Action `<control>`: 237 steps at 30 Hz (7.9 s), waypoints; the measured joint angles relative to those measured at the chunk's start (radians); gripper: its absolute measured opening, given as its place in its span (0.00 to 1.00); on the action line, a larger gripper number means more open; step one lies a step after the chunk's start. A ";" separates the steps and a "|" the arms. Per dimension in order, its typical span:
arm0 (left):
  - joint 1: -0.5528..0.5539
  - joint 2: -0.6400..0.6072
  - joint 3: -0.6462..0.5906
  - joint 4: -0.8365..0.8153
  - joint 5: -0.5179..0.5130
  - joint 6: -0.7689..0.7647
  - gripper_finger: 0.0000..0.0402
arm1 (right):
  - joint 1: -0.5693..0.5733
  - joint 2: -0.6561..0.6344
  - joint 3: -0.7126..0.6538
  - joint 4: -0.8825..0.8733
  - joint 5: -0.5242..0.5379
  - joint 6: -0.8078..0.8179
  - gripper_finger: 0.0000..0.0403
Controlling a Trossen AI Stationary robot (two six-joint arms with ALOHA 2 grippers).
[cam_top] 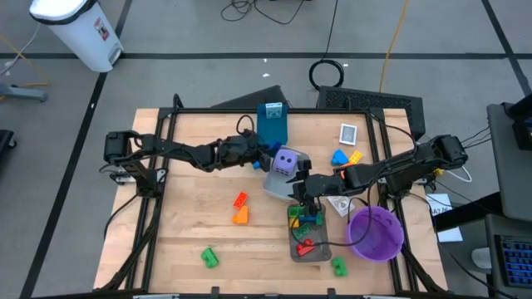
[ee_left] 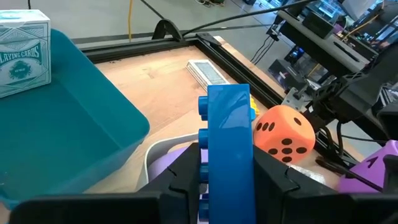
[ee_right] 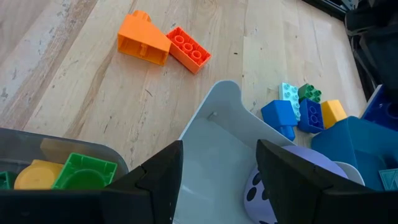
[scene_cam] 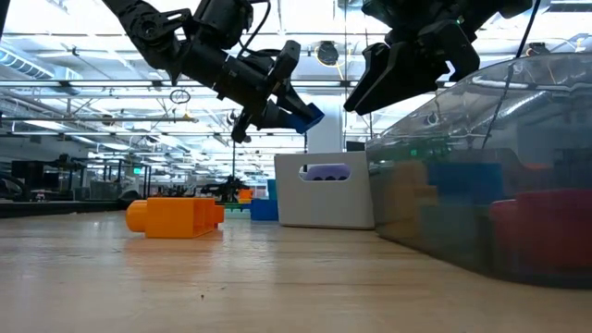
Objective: Pick & Place Toys
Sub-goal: Put the blue game piece into the black bin, then put the yellow game piece into the black bin
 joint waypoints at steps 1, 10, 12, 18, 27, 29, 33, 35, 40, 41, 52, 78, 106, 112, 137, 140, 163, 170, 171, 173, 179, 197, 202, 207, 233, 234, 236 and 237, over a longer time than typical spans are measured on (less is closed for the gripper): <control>-0.002 0.000 0.000 0.000 0.000 0.005 0.25 | 0.000 0.000 0.000 0.000 0.000 0.000 0.49; -0.034 -0.016 0.009 0.074 0.084 0.125 0.25 | 0.000 0.000 0.000 0.000 0.000 0.000 0.49; -0.053 -0.030 0.033 0.034 0.100 0.174 0.25 | 0.000 0.000 0.000 0.000 0.000 0.000 0.49; -0.135 -0.044 0.182 -0.314 0.127 0.303 0.25 | 0.000 0.000 0.000 0.005 0.000 0.000 0.49; -0.239 -0.035 0.311 -0.673 0.099 0.299 0.25 | 0.000 0.000 0.000 0.008 0.000 0.000 0.49; -0.247 -0.035 0.310 -0.719 0.098 0.278 0.25 | 0.000 0.000 0.000 0.008 0.000 0.000 0.49; -0.288 -0.034 0.308 -0.755 0.094 0.280 0.25 | 0.000 0.000 0.000 0.008 0.000 0.000 0.49; -0.316 -0.034 0.308 -0.738 0.097 0.289 0.25 | 0.000 0.000 0.000 0.008 0.000 0.000 0.49; -0.388 -0.034 0.308 -0.705 0.098 0.301 0.25 | 0.000 0.000 0.000 0.008 0.000 0.000 0.49; -0.402 -0.034 0.308 -0.694 0.098 0.301 0.25 | 0.000 0.000 0.000 0.008 0.000 0.000 0.49; -0.475 0.066 0.308 -0.489 0.201 0.341 0.25 | -0.006 0.000 0.000 0.192 0.000 0.007 0.49; -0.462 0.103 0.307 -0.465 0.326 0.583 0.25 | -0.005 0.000 0.000 0.453 -0.236 0.016 0.49; -0.365 0.103 0.308 -0.340 0.352 0.736 0.25 | 0.180 -0.369 0.000 0.039 0.007 0.256 0.49; -0.345 0.112 0.309 -0.308 0.367 0.741 0.25 | 0.184 -0.362 0.000 0.058 0.005 0.367 0.49; -0.288 0.080 0.309 -0.214 0.170 0.649 0.25 | 0.136 -0.213 0.000 0.174 0.002 0.221 0.49; -0.285 0.080 0.309 -0.212 0.166 0.648 0.26 | 0.136 -0.213 0.000 0.164 0.003 0.159 0.49; -0.280 0.080 0.309 -0.211 0.113 0.671 0.26 | 0.129 -0.224 0.000 0.029 0.161 0.216 0.42; -0.279 0.080 0.309 -0.211 0.115 0.675 0.26 | 0.129 -0.224 0.000 0.020 0.158 0.217 0.23; -0.279 0.080 0.309 -0.211 0.115 0.675 0.28 | 0.129 -0.224 0.000 0.016 0.158 0.217 0.22; -0.279 0.074 0.309 -0.214 0.114 0.672 0.33 | 0.129 -0.224 0.000 0.005 0.161 0.218 0.22; -0.279 0.040 0.309 -0.239 0.112 0.721 0.48 | 0.129 -0.226 0.000 -0.007 0.162 0.220 0.22; -0.274 -0.338 0.310 -0.818 0.043 0.702 0.56 | 0.182 -0.235 -0.002 -0.249 -0.106 0.571 0.22; -0.273 -0.344 0.310 -0.905 0.043 0.647 0.52 | 0.229 -0.183 -0.001 -0.269 -0.159 0.695 0.22; -0.274 -0.310 0.288 -0.911 0.051 0.625 0.49 | 0.264 -0.096 0.000 -0.278 -0.187 0.756 0.22; -0.302 -0.282 0.146 -0.824 0.131 0.559 0.38 | 0.194 0.055 0.000 -0.209 -0.550 0.839 0.37; -0.305 -0.282 0.146 -0.838 0.132 0.553 0.39 | 0.187 0.053 0.000 -0.214 -0.572 0.845 0.39; -0.313 -0.282 0.146 -0.873 0.133 0.534 0.40 | 0.168 0.052 0.000 -0.208 -0.619 0.855 0.42; -0.318 -0.282 0.146 -0.898 0.133 0.521 0.41 | 0.158 0.052 0.000 -0.202 -0.643 0.857 0.43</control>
